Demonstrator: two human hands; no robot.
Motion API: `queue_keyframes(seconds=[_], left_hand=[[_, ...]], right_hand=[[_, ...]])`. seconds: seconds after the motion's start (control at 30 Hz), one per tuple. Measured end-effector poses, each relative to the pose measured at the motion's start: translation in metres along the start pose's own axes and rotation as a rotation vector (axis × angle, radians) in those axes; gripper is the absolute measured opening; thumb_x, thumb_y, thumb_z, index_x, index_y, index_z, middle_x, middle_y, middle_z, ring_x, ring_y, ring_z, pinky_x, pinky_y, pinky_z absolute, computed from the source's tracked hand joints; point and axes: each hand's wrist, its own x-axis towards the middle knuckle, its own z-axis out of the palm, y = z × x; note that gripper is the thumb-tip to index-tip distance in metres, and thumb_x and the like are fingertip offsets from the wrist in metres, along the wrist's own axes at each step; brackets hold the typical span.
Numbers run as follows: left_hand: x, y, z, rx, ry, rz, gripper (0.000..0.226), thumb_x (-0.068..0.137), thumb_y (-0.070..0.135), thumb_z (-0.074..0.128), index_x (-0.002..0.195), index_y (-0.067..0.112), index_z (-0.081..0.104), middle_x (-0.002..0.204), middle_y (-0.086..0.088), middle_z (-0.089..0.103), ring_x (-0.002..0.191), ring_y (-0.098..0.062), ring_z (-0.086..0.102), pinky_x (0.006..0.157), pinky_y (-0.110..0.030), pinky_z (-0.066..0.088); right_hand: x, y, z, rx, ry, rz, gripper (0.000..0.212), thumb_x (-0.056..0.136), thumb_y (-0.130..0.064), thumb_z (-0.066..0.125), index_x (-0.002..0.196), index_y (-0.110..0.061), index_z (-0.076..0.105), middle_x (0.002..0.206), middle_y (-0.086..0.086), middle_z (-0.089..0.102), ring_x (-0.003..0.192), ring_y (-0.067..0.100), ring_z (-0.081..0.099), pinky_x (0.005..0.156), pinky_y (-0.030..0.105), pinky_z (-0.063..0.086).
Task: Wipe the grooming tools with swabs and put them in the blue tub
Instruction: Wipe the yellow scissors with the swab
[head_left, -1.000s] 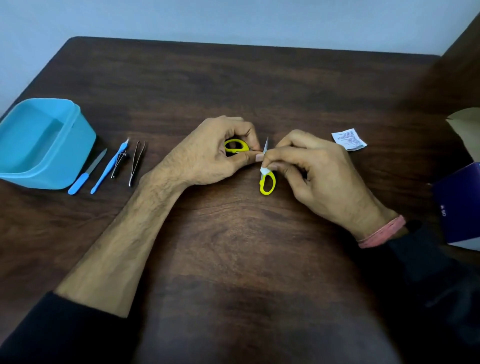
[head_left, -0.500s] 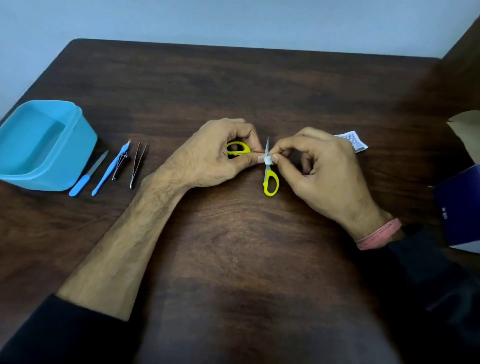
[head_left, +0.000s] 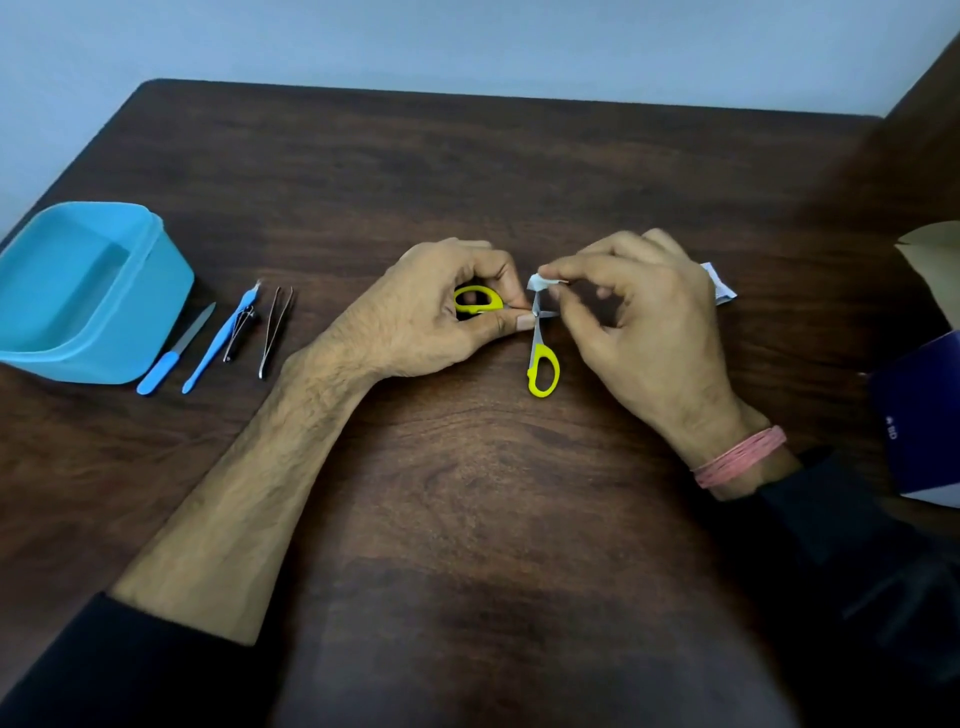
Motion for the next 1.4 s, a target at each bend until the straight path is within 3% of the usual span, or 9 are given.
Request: queue_keyframes(seconds=[0.2, 0.33, 0.5, 0.67, 0.9, 1.13, 1.27, 1.4], left_hand=[[-0.001, 0.0, -0.001, -0.014, 0.005, 0.015, 0.014, 0.097, 0.033, 0.087, 0.092, 0.024, 0.077, 0.09, 0.016, 0.069, 0.092, -0.005, 0.065, 0.088, -0.028, 0.052], [-0.001, 0.0, 0.0, -0.009, 0.004, 0.017, 0.012, 0.096, 0.035, 0.088, 0.095, 0.026, 0.08, 0.094, 0.014, 0.072, 0.096, -0.008, 0.067, 0.091, -0.032, 0.054], [-0.001, 0.0, -0.001, -0.015, 0.005, 0.005, 0.012, 0.096, 0.035, 0.088, 0.094, 0.03, 0.078, 0.093, 0.014, 0.07, 0.095, -0.01, 0.066, 0.089, -0.03, 0.053], [-0.001, 0.0, -0.001, -0.013, 0.009, 0.002, 0.013, 0.096, 0.038, 0.087, 0.095, 0.027, 0.079, 0.093, 0.012, 0.071, 0.094, -0.012, 0.066, 0.088, -0.026, 0.05], [-0.001, -0.003, 0.0, -0.016, 0.018, -0.004, 0.01, 0.097, 0.034, 0.086, 0.095, 0.026, 0.079, 0.095, 0.012, 0.07, 0.095, -0.014, 0.068, 0.084, -0.038, 0.056], [-0.001, -0.004, -0.002, -0.038, 0.004, -0.014, 0.007, 0.098, 0.025, 0.086, 0.097, 0.022, 0.08, 0.095, 0.013, 0.068, 0.086, -0.005, 0.066, 0.077, -0.015, 0.046], [-0.001, -0.001, -0.001, -0.043, 0.013, -0.01, 0.009, 0.098, 0.028, 0.086, 0.095, 0.023, 0.079, 0.093, 0.016, 0.067, 0.084, -0.007, 0.066, 0.076, -0.015, 0.047], [-0.001, -0.001, -0.003, -0.037, 0.012, -0.011, 0.009, 0.098, 0.027, 0.086, 0.095, 0.02, 0.08, 0.093, 0.012, 0.068, 0.083, -0.01, 0.067, 0.074, -0.02, 0.05]], right_hand=[[-0.001, 0.001, 0.0, -0.004, -0.085, -0.07, 0.018, 0.103, -0.017, 0.072, 0.112, -0.024, 0.087, 0.099, -0.007, 0.073, 0.093, 0.018, 0.054, 0.078, 0.033, 0.045], [-0.004, 0.001, -0.005, 0.008, -0.107, -0.072, 0.017, 0.102, -0.016, 0.075, 0.109, -0.026, 0.087, 0.099, -0.007, 0.073, 0.094, 0.016, 0.053, 0.08, 0.028, 0.041], [-0.004, 0.001, -0.005, -0.005, -0.095, -0.043, 0.019, 0.101, -0.017, 0.073, 0.112, -0.023, 0.087, 0.099, -0.006, 0.073, 0.094, 0.02, 0.057, 0.078, 0.038, 0.049], [-0.005, -0.001, -0.011, -0.021, -0.109, -0.089, 0.018, 0.098, -0.018, 0.073, 0.109, -0.023, 0.087, 0.098, -0.007, 0.072, 0.093, 0.018, 0.056, 0.072, 0.039, 0.051], [-0.008, -0.006, -0.014, -0.045, -0.138, -0.153, 0.017, 0.101, -0.022, 0.072, 0.109, -0.023, 0.086, 0.099, -0.007, 0.072, 0.092, 0.02, 0.056, 0.069, 0.043, 0.053], [-0.011, -0.001, -0.017, -0.008, -0.167, -0.198, 0.017, 0.102, -0.019, 0.073, 0.112, -0.022, 0.087, 0.099, -0.005, 0.072, 0.086, 0.017, 0.056, 0.07, 0.043, 0.054], [-0.013, 0.0, -0.02, 0.059, -0.222, -0.222, 0.018, 0.102, -0.013, 0.074, 0.111, -0.02, 0.087, 0.1, -0.005, 0.071, 0.085, 0.005, 0.05, 0.077, 0.026, 0.046], [-0.01, 0.001, -0.019, 0.101, -0.253, -0.168, 0.018, 0.104, -0.014, 0.075, 0.115, -0.023, 0.087, 0.102, -0.007, 0.071, 0.079, -0.009, 0.049, 0.076, 0.021, 0.04]])
